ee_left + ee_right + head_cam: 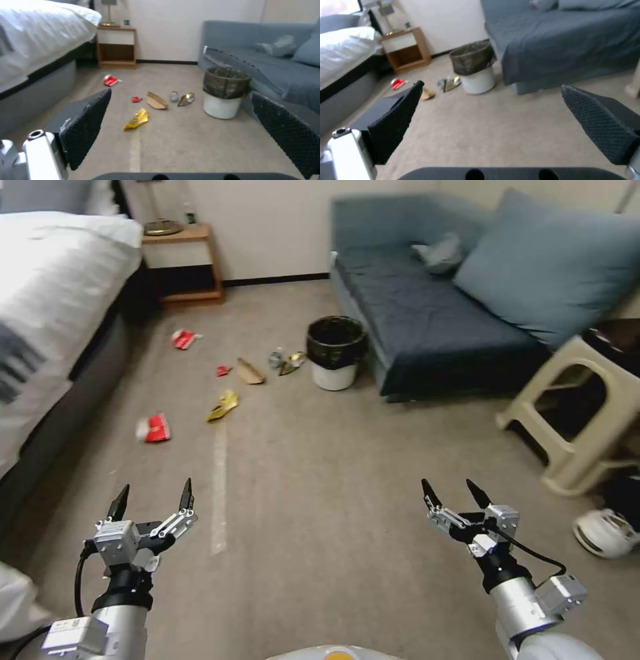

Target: Pick up the trash can from the floor.

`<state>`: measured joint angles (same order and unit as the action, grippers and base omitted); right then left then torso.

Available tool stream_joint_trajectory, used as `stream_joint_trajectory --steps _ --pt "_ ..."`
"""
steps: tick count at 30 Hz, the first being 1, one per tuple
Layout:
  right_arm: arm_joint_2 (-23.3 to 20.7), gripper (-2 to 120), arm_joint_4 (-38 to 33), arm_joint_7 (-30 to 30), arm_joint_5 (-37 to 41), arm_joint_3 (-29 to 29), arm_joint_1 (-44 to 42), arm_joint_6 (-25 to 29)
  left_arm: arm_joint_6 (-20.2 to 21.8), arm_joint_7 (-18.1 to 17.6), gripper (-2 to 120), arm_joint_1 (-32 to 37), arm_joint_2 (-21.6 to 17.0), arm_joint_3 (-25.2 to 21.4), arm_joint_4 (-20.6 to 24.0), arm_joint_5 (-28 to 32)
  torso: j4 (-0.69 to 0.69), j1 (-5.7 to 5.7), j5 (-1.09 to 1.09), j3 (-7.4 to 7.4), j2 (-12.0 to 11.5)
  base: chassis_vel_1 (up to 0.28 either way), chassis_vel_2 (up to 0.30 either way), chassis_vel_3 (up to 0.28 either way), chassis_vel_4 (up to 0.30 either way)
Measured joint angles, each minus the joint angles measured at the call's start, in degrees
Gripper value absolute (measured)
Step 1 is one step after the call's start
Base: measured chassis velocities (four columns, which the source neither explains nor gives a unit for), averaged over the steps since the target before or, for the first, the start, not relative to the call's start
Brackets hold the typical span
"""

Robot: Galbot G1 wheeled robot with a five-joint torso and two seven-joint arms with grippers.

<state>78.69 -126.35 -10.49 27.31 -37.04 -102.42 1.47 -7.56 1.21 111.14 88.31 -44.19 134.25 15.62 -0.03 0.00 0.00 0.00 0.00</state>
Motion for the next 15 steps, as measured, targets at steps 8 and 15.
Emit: stream_joint_trajectory --steps 8,15 --pt "-0.4 100 0.7 -2.1 0.0 -0.4 -0.5 4.3 0.3 -0.1 100 0.6 0.5 0.2 0.5 -0.3 0.04 0.00 0.00 0.00 0.0 -0.006 -0.013 -0.011 -0.005" --pt "-0.4 100 0.7 -2.3 0.1 -0.4 -0.7 4.9 0.1 -0.1 100 1.4 0.9 0.3 1.0 -0.9 0.03 0.00 0.00 0.00 0.0 0.000 0.000 0.000 0.000"
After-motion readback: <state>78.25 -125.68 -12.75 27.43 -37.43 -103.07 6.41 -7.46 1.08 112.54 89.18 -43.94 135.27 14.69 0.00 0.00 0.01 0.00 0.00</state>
